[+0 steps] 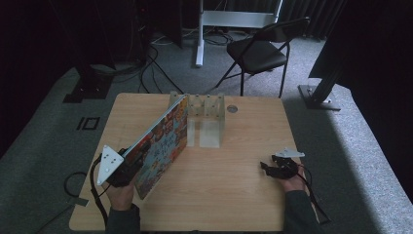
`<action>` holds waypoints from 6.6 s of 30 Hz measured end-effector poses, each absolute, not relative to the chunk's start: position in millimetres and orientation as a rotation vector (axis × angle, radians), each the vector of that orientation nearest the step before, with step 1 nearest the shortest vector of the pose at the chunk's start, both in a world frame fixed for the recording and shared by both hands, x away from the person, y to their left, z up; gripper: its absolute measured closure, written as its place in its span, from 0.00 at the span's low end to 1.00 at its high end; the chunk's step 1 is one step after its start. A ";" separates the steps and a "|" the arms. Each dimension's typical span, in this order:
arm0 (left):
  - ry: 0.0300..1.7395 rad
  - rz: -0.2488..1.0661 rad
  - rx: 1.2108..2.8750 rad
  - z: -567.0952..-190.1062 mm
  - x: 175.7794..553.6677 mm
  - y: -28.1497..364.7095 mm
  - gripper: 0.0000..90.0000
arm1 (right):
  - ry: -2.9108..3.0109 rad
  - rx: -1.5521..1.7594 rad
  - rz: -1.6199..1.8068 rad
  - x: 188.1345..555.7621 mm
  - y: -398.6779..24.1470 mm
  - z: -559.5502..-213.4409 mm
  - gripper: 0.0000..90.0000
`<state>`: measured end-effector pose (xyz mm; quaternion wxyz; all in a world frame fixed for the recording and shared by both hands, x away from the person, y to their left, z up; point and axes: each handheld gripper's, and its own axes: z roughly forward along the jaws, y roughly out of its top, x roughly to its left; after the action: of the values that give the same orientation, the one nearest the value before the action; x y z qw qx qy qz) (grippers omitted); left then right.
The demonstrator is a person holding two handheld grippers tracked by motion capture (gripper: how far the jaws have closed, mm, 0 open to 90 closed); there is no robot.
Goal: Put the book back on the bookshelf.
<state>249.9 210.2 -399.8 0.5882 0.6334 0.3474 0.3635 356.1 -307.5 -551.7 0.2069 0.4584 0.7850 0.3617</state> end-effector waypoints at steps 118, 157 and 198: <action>0.959 0.948 1.388 -400.9 290.6 176.8 0.89 | 2.185 1.280 1.011 356.5 -307.9 -551.8 0.40; 0.977 0.953 1.347 -406.5 300.1 173.2 0.89 | 2.186 1.280 1.011 356.6 -308.0 -551.7 0.40; 0.951 0.992 1.335 -411.3 314.2 158.0 0.89 | 2.185 1.282 1.016 357.3 -308.5 -551.8 0.40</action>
<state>314.2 158.0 -411.3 0.5752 0.5700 0.4062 0.4234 357.3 -308.5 -551.8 0.2048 0.4598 0.7836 0.3643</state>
